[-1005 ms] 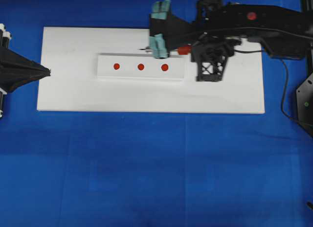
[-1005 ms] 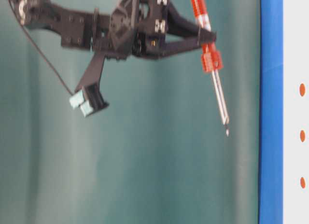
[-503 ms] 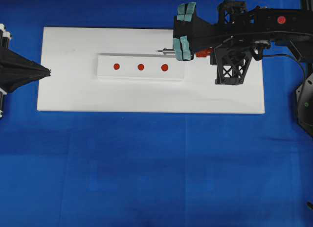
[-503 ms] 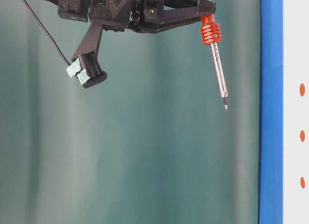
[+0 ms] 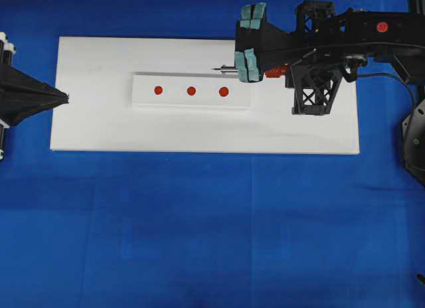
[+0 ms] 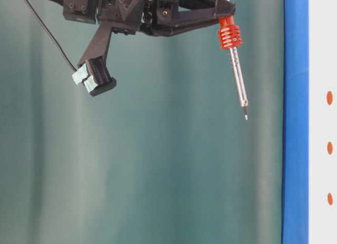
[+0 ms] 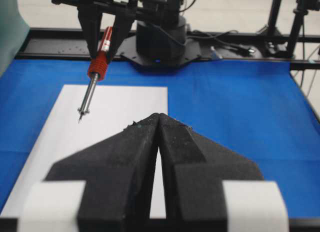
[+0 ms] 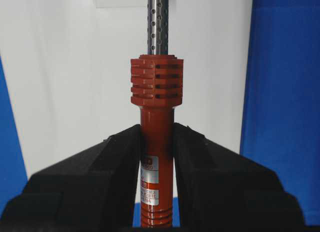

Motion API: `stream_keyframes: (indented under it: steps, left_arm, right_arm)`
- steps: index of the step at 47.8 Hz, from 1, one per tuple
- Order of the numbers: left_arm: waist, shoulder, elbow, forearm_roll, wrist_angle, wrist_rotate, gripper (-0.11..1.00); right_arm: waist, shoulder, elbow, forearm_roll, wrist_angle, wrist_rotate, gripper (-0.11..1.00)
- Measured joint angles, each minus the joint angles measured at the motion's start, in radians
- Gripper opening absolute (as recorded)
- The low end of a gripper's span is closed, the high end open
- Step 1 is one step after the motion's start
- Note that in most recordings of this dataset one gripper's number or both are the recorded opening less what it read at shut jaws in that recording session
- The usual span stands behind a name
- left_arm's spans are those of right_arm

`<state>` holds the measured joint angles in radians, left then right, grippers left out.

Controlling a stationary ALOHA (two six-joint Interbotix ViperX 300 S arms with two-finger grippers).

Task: Touch the tip of the soldering iron to the mark.
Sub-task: 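Lower the iron tip onto the middle red dot and hold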

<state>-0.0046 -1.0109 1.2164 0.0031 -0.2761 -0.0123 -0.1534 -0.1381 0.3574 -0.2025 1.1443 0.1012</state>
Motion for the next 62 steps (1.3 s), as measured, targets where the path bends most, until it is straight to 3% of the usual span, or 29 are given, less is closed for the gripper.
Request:
stream_keyframes:
  steps: [41, 62]
  left_arm:
    - [-0.002, 0.0, 0.002, -0.002, 0.0, 0.003, 0.0]
    - [0.0, 0.002, 0.002, -0.002, 0.0, 0.006, 0.0]
  right_arm:
    - [0.002, 0.227, -0.04, 0.011, -0.129, -0.012, 0.06]
    - [0.002, 0.293, -0.063, 0.011, -0.138, -0.012, 0.06]
